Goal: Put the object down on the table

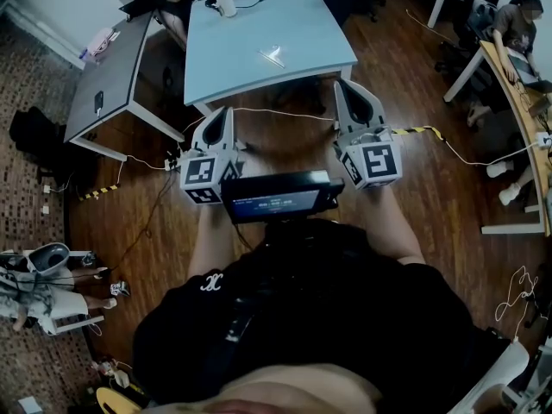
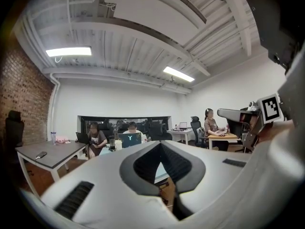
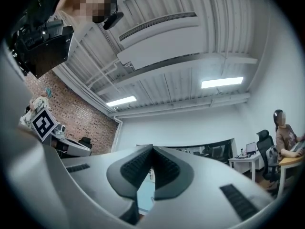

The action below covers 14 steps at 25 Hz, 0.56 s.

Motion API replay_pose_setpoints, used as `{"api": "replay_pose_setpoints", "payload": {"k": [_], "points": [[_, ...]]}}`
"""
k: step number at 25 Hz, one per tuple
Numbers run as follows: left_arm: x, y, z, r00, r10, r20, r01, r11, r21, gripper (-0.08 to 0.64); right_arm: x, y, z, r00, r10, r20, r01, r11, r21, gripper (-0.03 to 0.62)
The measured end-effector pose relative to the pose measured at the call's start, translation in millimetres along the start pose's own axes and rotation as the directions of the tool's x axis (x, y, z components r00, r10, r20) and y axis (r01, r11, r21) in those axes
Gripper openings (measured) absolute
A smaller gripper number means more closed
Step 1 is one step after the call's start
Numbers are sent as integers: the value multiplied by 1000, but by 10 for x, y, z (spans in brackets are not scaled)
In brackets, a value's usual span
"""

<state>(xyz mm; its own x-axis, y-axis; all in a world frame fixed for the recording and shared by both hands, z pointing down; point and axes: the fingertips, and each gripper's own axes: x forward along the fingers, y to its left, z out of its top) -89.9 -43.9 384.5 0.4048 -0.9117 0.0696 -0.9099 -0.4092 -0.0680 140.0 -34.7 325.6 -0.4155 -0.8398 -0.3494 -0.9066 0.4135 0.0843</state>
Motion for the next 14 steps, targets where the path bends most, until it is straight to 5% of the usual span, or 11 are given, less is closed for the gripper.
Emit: {"api": "replay_pose_setpoints", "payload": {"k": [14], "points": [[-83,-163,18,999,36,-12,-36,999,-1,-8,-140,-145,-8,1000,11,-15,-10,999,37,-26]]}}
